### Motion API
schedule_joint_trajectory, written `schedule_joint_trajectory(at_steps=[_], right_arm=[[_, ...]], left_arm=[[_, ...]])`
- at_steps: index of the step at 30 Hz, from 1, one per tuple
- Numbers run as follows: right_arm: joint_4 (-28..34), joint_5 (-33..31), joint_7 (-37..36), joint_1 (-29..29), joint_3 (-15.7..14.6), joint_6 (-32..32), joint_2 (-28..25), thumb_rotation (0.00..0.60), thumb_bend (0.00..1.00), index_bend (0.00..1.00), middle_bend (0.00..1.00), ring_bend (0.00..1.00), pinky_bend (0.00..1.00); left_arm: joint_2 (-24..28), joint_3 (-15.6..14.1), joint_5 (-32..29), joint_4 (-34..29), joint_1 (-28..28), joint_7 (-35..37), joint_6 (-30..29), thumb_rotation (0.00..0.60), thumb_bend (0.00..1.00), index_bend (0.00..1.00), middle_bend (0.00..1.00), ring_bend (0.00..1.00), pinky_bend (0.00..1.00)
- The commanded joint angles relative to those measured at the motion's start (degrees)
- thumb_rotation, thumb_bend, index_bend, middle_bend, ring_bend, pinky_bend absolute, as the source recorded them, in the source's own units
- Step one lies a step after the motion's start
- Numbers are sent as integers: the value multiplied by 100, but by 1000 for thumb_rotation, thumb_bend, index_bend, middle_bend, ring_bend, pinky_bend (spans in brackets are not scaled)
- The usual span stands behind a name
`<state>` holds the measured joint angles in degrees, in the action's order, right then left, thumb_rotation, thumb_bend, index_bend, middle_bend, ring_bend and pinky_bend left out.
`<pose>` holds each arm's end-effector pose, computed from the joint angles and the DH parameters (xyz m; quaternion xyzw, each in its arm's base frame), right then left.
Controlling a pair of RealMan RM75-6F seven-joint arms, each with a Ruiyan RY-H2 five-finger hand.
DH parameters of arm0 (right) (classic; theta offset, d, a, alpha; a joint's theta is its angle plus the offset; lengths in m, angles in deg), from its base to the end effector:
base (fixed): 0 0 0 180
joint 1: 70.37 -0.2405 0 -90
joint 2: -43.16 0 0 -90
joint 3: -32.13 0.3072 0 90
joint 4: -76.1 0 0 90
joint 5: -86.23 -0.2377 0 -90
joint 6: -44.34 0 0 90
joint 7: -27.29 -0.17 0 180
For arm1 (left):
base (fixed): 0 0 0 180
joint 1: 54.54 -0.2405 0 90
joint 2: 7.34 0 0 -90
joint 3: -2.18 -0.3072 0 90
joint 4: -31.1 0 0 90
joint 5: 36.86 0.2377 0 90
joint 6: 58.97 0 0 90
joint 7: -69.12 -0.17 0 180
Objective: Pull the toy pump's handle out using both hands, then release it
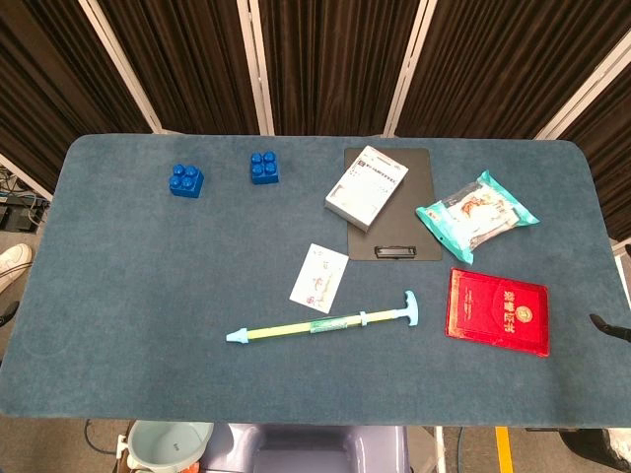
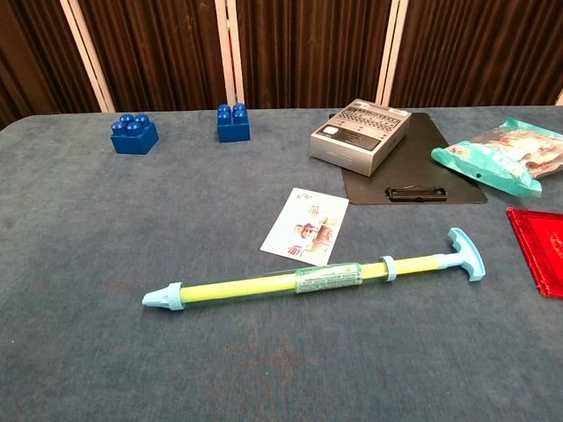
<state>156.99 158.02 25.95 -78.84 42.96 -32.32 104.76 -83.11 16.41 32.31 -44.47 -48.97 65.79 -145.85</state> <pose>-0.4284 -0.2702 0.2285 0.5370 -0.3645 0.3227 0.6890 -0.4355 0.2523 0.1727 -0.4507 -0.3535 -0.3624 0.7353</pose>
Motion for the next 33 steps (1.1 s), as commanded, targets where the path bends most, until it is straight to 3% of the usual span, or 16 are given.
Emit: schedule_joint_trajectory(at_steps=[1,8,16,20,25,33], right_arm=[[26,23,16,1,-30,28,-9,600,7,41,0,0,0],[48,61,17,15,-59,14,-14,600,5,41,0,0,0],[42,45,97,-30,-107,149,33,600,5,41,0,0,0],[46,26,67,-35,-94,163,32,600,5,41,0,0,0],[53,64,-112,-43,-73,173,-15,600,4,41,0,0,0],[36,132,-265,-48,-107,226,-60,600,4,41,0,0,0]], left_arm=[[36,-35,25,-39,24,21,92,600,87,70,79,83,143],[-33,-156,353,-79,128,92,90,600,87,89,104,83,143],[-90,-469,1113,-237,513,612,501,600,87,129,126,85,143],[-242,-506,1374,-306,817,371,701,600,87,151,132,85,143],[-968,-500,1651,-416,1448,-380,1129,600,87,212,149,93,144],[-1926,-669,1923,-241,1838,-618,1260,600,81,364,186,119,145]])
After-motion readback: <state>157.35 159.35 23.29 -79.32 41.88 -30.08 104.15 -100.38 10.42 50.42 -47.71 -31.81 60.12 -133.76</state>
